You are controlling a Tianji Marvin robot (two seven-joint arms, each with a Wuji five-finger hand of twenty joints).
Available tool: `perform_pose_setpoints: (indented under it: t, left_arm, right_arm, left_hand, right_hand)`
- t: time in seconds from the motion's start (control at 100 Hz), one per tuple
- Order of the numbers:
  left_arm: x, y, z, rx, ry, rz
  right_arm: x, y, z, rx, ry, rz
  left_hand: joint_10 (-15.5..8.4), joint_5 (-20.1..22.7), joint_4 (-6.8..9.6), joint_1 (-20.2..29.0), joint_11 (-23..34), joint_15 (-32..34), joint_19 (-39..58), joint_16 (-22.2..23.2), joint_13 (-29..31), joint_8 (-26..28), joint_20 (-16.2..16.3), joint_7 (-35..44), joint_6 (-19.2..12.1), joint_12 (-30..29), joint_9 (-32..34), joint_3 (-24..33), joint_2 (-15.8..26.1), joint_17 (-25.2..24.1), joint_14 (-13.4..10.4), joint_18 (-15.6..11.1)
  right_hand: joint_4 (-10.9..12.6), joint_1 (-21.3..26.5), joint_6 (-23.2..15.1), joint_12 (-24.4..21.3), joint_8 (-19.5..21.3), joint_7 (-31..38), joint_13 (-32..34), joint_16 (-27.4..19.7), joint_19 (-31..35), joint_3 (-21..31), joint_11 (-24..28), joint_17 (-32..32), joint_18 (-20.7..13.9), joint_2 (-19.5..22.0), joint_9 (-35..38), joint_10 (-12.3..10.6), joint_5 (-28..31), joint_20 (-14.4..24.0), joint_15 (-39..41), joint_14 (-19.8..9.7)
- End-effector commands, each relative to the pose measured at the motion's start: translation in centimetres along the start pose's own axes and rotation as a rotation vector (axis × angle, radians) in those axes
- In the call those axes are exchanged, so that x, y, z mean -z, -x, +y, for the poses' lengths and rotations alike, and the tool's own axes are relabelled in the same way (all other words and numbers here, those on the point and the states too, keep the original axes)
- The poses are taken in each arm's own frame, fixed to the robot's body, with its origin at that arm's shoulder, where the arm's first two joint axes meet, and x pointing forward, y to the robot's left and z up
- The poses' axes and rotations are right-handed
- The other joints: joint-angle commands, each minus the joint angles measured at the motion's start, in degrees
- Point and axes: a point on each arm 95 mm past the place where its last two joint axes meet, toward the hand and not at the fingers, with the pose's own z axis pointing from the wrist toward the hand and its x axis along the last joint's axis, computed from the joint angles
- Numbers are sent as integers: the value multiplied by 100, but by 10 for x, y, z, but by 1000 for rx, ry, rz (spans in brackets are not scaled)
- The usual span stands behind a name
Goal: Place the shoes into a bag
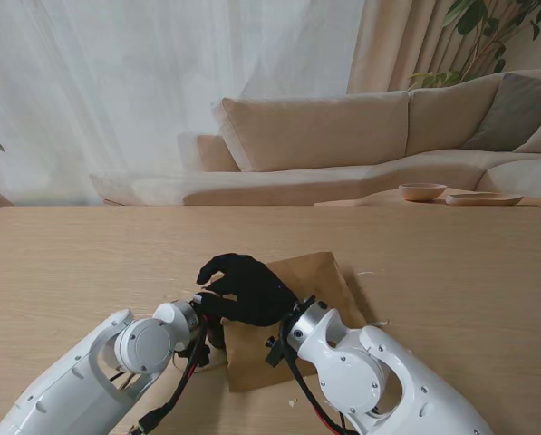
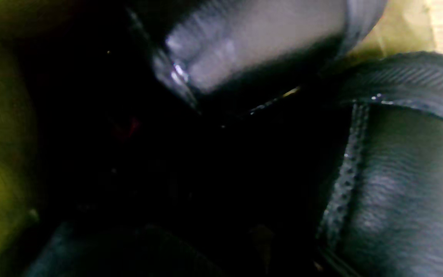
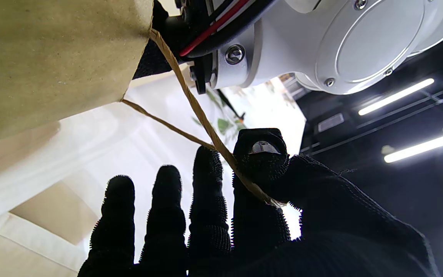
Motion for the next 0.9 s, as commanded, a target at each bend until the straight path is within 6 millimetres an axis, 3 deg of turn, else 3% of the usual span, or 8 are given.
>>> perform_pose_setpoints:
  t: [0.0, 0.22, 0.45, 0.49, 0.58, 0.7, 0.77, 0.89]
  left_arm:
    - [3, -10, -5, 2, -19, 15]
    - [10, -15, -9, 5, -34, 14]
    - [11, -20, -12, -63, -17, 6]
    - [11, -22, -13, -63, -10, 5]
    - [11, -24, -13, -80, -1, -14]
    - [11, -26, -13, -92, -15, -19]
    - [11, -28, -12, -64, -30, -12]
    - [11, -28, -13, -79, -30, -4]
  right_arm:
    - [0, -4, -2, -5, -10, 2]
    - [1, -3, -2, -6, -8, -4]
    - [2, -4, -1, -4, -7, -5]
    - [2, -4, -1, -3, -7, -5]
    - [3, -4, -1, -2, -7, -5]
    - [4, -4, 0, -1, -5, -6]
    - [4, -4, 0, -2, -4, -7]
    - [5, -4, 0, -4, -4, -10]
  left_hand:
    - [-106, -107, -72, -72, -1, -67, -237, 8, -24, -40, -240, 95, -480, 153, -118, -198, 217, 17, -155, 2]
    - [-15, 197, -18, 110, 61, -24, -213, 157, -6, -44, -216, 48, -82, 371, -107, -334, 339, 20, -103, 20]
    - [59, -649, -4, 29, -92, -51, -20, 391, -17, -168, 295, -266, -703, 149, -129, -394, 280, -44, -4, 136]
    - [58, -916, -13, -143, -158, -109, -194, 104, -38, -215, 184, -297, -784, -116, -135, -308, 193, -17, -42, 127]
    - [30, -1236, -80, -777, -218, -144, -372, -366, -68, -269, -860, -316, -791, -600, -173, 36, 48, 14, -129, -33]
    - [18, -995, -123, -1102, -210, -142, -370, -367, -58, -238, -955, -225, -578, -614, -152, -15, 245, 22, -213, -66]
    - [70, -213, -104, -950, -69, -143, -355, -366, -53, -162, -1002, -5, -226, -379, -127, 107, 267, 28, -248, -93]
    - [40, -149, -72, -393, -32, -142, -342, -365, -54, -175, -994, -150, -186, -189, -110, -161, 389, 29, -229, -76]
  right_hand:
    - [197, 90, -59, 62, 91, 124, -78, -51, -145, -33, 89, 5, -156, 284, -12, -83, 59, 130, -70, -208]
    - [199, 98, -42, 64, 89, 124, -76, -52, -147, -34, 94, 1, -154, 278, -8, -85, 52, 134, -72, -206]
    - [200, 102, -47, 65, 87, 126, -83, -53, -149, -41, 95, 1, -155, 280, -11, -82, 50, 138, -73, -204]
    - [200, 102, -47, 65, 87, 126, -77, -52, -150, -42, 94, 1, -150, 282, -12, -77, 50, 138, -70, -202]
    - [200, 108, -47, 72, 87, 126, -89, -54, -154, -46, 104, -6, -148, 282, -35, -69, 50, 139, -76, -205]
    - [201, 106, -47, 76, 86, 127, -88, -56, -155, -51, 112, 0, -147, 284, -39, -91, 49, 142, -79, -205]
    - [202, 109, -47, 73, 86, 127, -89, -57, -155, -50, 106, 1, -146, 282, -40, -82, 49, 143, -82, -208]
    - [204, 111, -47, 70, 85, 127, -86, -57, -152, -52, 100, 4, -147, 279, -30, -79, 49, 149, -82, -209]
